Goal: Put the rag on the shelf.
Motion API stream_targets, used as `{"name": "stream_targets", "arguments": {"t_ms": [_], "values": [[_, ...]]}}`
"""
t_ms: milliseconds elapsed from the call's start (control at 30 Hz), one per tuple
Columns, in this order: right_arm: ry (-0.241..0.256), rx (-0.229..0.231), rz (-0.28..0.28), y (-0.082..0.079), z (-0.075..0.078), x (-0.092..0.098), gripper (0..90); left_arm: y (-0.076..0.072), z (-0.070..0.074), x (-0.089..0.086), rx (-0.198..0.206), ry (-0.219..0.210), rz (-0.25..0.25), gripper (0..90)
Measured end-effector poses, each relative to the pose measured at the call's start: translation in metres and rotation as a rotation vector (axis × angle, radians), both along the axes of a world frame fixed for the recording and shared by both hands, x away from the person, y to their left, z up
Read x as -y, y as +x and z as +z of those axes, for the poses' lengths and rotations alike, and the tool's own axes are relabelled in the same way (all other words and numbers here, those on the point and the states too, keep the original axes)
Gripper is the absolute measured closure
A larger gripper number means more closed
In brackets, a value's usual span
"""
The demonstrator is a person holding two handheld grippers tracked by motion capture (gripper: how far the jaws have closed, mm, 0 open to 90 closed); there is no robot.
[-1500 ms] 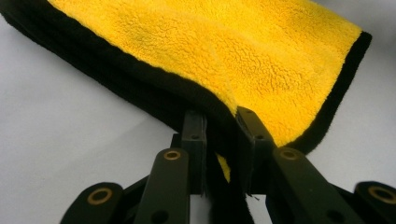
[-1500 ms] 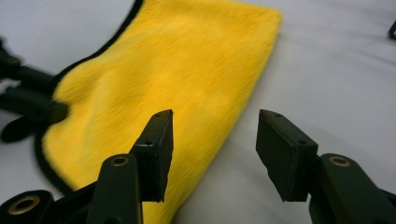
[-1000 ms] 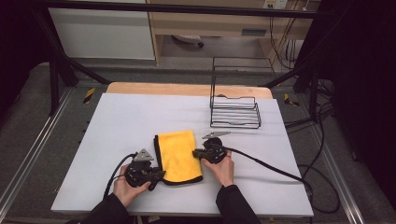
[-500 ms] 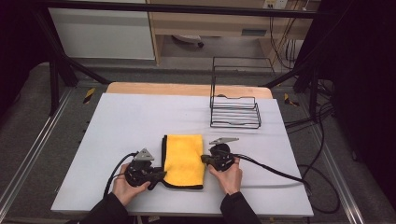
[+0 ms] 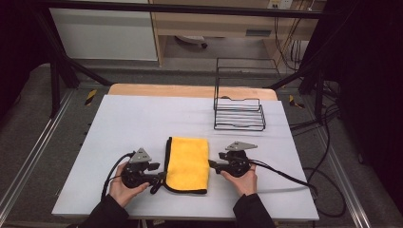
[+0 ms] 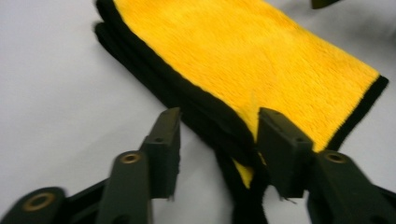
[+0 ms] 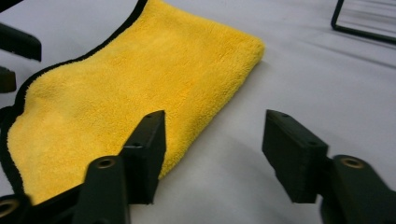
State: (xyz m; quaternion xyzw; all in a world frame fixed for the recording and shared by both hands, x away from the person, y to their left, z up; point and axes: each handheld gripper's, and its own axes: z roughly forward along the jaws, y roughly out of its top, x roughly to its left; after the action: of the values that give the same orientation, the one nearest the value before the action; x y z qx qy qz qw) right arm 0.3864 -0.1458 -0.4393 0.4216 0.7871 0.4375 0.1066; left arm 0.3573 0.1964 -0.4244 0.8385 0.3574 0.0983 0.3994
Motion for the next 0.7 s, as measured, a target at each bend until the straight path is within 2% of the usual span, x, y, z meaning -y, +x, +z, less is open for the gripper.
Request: {"name": "stream_targets", "arguments": {"t_ms": [67,167,333,367,400,467,567,667,700], "values": [[0.002,0.024,0.008,0.0,0.001,0.005,29.1,0.004,0.003,-0.004,0.015,-0.001,0.024,40.6],[-0.002,0.018,0.022,0.0,0.004,0.015,18.4,0.012,0.006,-0.009,0.016,0.007,0.062,29.6],[-0.008,0.011,0.027,-0.001,0.007,0.032,10.2,0.021,0.007,-0.006,-0.003,0.029,0.073,13.2],[0.0,0.002,0.023,-0.002,0.008,0.035,8.5,0.026,0.007,-0.003,-0.01,0.047,0.073,11.5],[0.005,-0.004,0.021,-0.003,0.008,0.037,7.9,0.026,0.007,-0.003,-0.01,0.047,0.073,10.8],[0.009,0.001,0.017,-0.005,0.007,0.043,6.6,0.035,0.009,0.004,-0.017,0.055,0.074,9.0],[0.002,0.005,0.011,-0.007,0.004,0.049,4.7,0.042,0.01,0.009,-0.012,0.062,0.072,8.3],[0.01,-0.004,0.0,-0.009,0.002,0.054,4.3,0.056,0.014,0.018,-0.007,0.076,0.084,8.4],[0.009,-0.004,-0.001,-0.009,0.002,0.054,4.1,0.056,0.014,0.018,-0.007,0.076,0.084,9.1]]}}
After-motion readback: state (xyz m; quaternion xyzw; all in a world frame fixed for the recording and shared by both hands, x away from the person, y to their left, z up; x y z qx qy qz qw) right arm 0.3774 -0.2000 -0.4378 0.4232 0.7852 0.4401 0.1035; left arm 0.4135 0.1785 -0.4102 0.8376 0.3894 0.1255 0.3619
